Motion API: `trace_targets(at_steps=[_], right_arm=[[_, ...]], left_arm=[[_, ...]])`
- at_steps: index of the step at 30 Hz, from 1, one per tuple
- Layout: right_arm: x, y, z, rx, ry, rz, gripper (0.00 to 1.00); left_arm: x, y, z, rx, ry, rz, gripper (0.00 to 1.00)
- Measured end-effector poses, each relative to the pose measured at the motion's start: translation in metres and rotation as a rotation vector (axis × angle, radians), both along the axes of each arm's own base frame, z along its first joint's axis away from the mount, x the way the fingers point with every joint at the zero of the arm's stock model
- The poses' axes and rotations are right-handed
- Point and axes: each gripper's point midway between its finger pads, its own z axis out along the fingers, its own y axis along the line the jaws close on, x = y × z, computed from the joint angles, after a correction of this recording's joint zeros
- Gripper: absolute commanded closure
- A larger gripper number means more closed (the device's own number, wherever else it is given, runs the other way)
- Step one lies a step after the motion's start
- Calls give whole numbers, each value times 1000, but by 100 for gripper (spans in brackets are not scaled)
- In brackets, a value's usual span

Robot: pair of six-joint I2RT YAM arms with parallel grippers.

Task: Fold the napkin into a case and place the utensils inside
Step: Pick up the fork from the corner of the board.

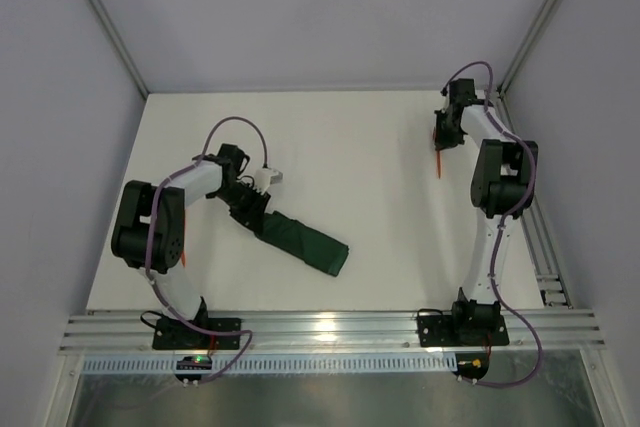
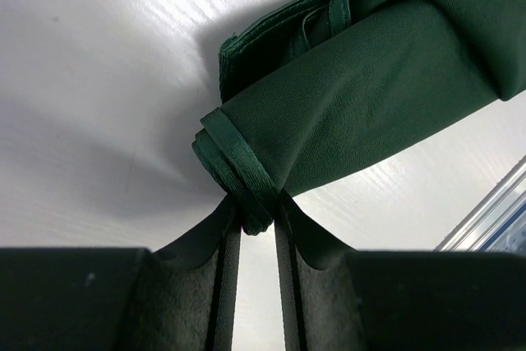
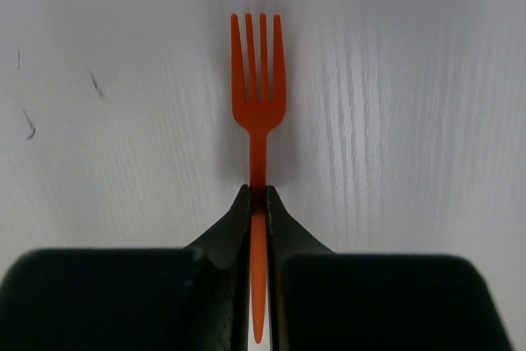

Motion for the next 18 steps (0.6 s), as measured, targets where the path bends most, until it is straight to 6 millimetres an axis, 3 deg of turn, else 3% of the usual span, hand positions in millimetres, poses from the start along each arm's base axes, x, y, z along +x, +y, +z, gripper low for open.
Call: trace_targets(at_steps=[3,5,7,9,12,14,18], right_arm=[[-39,9,14,8,11,-3,96],[-55,22,34,8,-28,14,96],[-65,48,62,6,-102,61,96],[-70,91,93,-4,-194,146,96],[-83,164,120,26,-300,301,96],[-103,219,127,64,-343,422,96],[-149,298,117,136,-348,613,96]], left_arm=[[5,-6,0,-13,2,-11,78],[9,-8,0,-23,-1,-12,77],[11,-10,0,-30,-2,-13,75],[12,-10,1,-31,-5,-16,70],[15,-11,3,-32,-14,-20,65],[16,-11,5,-32,-16,-21,64],[15,-8,9,-47,-8,-11,63]])
